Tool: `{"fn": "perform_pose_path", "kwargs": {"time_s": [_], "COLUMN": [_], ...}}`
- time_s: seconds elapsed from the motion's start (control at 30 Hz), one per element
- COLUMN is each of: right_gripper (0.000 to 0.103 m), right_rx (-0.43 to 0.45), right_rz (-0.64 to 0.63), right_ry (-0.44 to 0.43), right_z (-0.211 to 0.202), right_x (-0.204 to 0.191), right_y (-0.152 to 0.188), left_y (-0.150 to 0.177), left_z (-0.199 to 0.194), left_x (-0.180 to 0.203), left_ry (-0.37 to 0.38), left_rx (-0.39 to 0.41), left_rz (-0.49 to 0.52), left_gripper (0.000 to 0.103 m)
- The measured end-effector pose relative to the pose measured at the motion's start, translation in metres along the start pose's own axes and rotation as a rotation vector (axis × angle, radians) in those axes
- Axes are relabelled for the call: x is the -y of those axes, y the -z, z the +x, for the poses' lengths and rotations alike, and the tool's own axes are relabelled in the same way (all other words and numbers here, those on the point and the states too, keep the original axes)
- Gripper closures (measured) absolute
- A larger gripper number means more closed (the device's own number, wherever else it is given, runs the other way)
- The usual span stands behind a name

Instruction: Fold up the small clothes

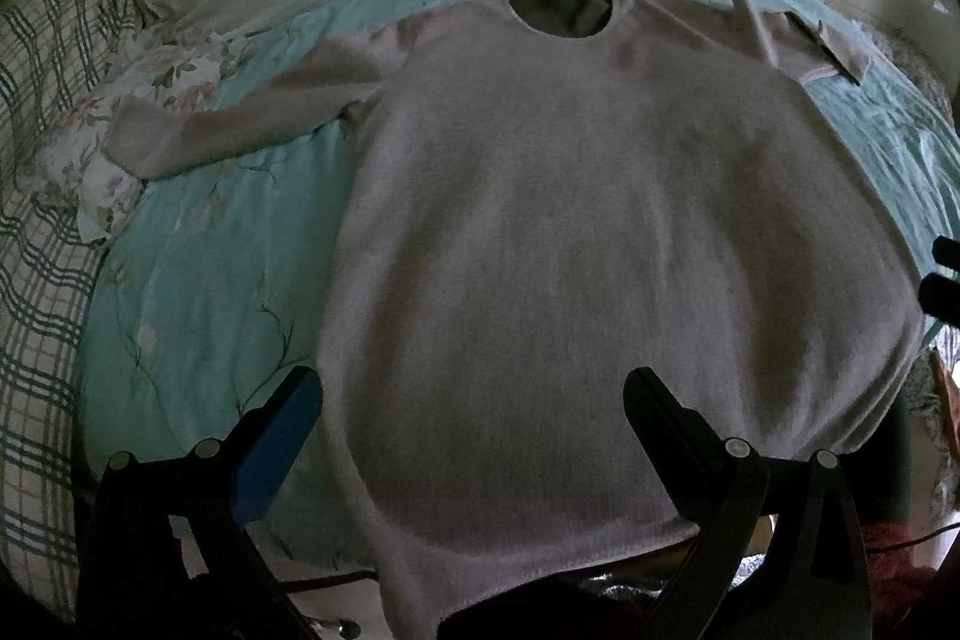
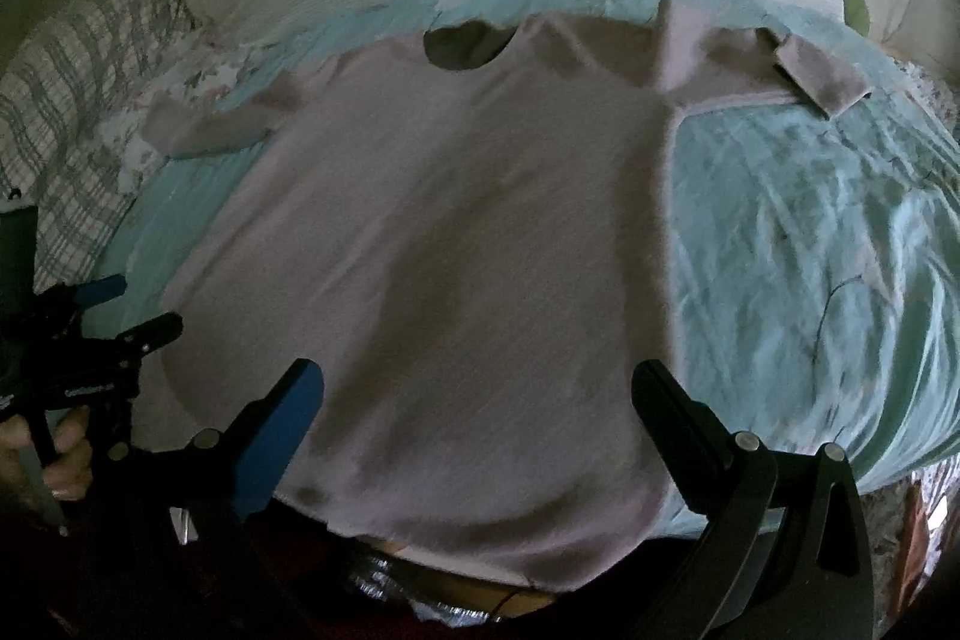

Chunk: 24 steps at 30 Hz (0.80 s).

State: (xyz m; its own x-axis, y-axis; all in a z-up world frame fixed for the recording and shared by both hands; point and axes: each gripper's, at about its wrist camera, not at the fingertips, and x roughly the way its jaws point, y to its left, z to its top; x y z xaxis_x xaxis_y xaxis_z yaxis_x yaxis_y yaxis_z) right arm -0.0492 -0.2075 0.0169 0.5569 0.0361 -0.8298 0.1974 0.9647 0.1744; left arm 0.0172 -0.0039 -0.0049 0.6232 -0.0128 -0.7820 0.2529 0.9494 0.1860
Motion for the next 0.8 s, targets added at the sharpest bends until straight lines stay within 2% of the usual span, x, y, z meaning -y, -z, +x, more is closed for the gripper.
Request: {"fn": "perform_pose_path", "kwargs": {"time_s": [0.13,0.3,0.47,0.57,0.8], "right_gripper": [0.001,0.013,0.023,0.026,0.031], "right_rx": [0.055,0.116,0.143,0.137,0.08], "right_rz": [0.021,0.039,0.076,0.081,0.081], "right_ry": [0.046,0.118,0.209,0.278,0.345], "right_z": [0.0,0.004,0.027,0.049,0.108], "right_x": [0.029,0.076,0.141,0.18,0.24], "right_y": [-0.02,-0.054,-0.106,-0.141,-0.203], "left_y": [-0.011,-0.027,-0.047,-0.058,-0.073], "left_z": [0.007,0.018,0.031,0.041,0.069], "left_x": [-0.003,-0.006,-0.003,0.0,0.01], "left_ry": [-0.006,-0.02,-0.036,-0.017,0.029], "left_rx": [0.017,0.0,0.0,-0.013,-0.055], "left_rz": [-0.01,-0.014,-0.001,-0.01,-0.03], "left_gripper": [0.002,0.002,0.002,0.002,0.002]}}
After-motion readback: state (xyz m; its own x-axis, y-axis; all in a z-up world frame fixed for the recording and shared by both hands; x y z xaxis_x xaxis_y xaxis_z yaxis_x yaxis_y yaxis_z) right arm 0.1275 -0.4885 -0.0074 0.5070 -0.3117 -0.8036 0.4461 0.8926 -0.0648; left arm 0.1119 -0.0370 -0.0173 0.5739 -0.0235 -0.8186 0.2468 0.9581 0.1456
